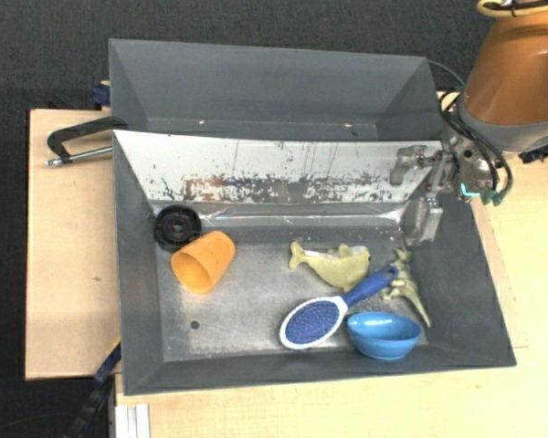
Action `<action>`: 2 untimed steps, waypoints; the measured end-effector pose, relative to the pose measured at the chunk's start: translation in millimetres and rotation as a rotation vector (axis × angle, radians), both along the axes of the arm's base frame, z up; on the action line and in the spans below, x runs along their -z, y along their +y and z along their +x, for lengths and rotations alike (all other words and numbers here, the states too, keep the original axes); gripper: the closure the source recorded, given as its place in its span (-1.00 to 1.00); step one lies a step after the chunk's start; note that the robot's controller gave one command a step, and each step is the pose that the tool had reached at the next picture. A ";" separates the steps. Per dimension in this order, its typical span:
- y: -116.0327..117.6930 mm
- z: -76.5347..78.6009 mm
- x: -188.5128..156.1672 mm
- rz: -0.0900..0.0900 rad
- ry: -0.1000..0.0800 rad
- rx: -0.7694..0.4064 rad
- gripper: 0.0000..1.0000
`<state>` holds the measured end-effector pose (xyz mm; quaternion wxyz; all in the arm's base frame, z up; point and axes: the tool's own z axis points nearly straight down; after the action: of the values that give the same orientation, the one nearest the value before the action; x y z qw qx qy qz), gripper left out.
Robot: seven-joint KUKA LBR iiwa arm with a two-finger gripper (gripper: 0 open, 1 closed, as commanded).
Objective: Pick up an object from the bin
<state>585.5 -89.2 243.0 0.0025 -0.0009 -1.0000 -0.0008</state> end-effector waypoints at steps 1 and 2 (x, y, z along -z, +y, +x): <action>-2.1 -45.5 114.9 0.000 0.003 0.199 -1.00; 46.2 -44.9 173.0 0.000 -0.005 0.023 -1.00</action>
Offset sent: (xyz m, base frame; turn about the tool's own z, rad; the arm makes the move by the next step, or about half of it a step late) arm -0.0441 -0.0031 -0.1120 0.1987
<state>540.6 -43.1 70.0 -0.0001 -0.0125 -0.9999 -0.0009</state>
